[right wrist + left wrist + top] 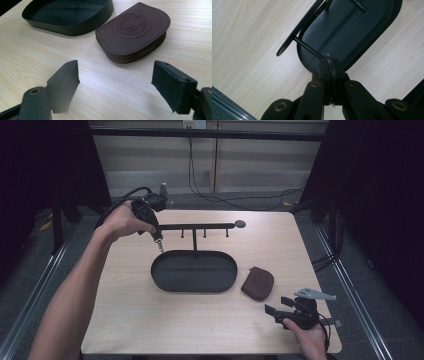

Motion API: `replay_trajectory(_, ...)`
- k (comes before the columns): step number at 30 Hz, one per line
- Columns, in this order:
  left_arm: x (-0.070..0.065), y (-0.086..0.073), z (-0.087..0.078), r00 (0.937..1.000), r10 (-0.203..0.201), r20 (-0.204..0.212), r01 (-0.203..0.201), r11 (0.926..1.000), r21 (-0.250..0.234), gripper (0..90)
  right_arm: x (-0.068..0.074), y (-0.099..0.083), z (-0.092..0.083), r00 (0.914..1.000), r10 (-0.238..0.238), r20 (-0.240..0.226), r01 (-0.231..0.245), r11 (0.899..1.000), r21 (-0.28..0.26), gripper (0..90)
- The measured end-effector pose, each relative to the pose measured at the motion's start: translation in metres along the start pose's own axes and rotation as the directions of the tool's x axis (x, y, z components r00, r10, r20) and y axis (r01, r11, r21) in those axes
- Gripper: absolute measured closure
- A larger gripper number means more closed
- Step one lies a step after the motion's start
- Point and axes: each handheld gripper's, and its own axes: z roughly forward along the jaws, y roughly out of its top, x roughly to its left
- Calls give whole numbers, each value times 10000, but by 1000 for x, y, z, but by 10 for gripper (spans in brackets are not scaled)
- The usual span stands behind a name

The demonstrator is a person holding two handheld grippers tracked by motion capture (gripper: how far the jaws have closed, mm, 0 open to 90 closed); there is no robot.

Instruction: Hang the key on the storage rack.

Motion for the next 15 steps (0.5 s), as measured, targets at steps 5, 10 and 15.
replay_trajectory(5,2,0,3,9995,-225,-215,224,9997,-56,895,0,0,0,10000,5,0,-5,10000,-14,214)
replay_trajectory(10,4,1,5,9990,-311,-306,309,9995,-92,895,0,0,0,10000,-7,1,7,10000,0,214)
replay_trajectory(15,6,1,6,9991,-316,-298,311,9994,-155,892,0,0,0,10000,19,-5,-19,10000,-32,213)
